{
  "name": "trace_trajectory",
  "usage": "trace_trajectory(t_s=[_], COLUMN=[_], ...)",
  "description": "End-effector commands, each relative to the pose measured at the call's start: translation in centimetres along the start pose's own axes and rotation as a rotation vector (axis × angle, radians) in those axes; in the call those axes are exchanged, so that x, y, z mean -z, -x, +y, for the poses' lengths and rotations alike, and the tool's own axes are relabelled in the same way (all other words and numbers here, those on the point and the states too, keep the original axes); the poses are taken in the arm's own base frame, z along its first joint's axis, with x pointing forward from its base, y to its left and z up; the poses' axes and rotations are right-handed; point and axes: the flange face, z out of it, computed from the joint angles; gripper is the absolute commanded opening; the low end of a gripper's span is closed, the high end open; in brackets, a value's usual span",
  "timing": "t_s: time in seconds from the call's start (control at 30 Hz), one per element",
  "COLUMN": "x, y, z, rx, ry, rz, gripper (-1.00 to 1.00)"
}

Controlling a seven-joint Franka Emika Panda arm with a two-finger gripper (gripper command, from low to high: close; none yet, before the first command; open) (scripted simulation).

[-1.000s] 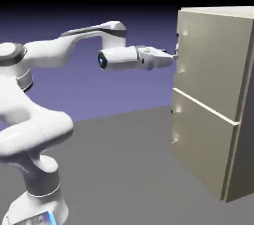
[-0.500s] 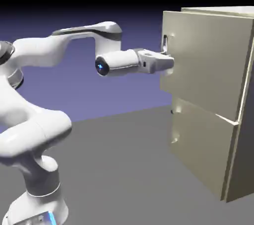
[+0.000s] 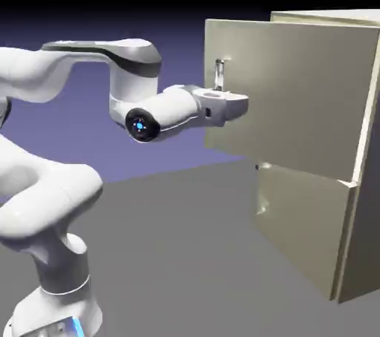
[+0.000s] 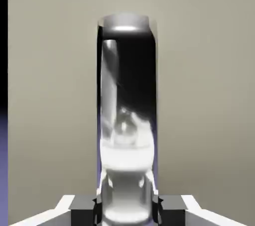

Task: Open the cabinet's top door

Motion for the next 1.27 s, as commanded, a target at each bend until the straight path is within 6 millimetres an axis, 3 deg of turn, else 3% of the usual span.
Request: trace_trajectory(t_s=[0.0, 0.33, 0.63, 0.93, 1.2, 1.23], x=[0.8, 8.3, 13.5, 17.4, 19.3, 19.3], y=[-0.3, -3.7, -7.6, -12.3, -16.0, -16.0], z=[0.3, 3.7, 7.7, 12.3, 16.0, 16.0], rx=[0.0, 0.0, 0.0, 0.0, 0.0, 0.0], ry=[-0.017, -0.197, -0.351, -0.505, -0.619, -0.619], rz=[-0.016, -0.196, -0.351, -0.505, -0.617, -0.617], gripper=[-1.0, -1.0, -1.0, -1.0, -1.0, 1.0])
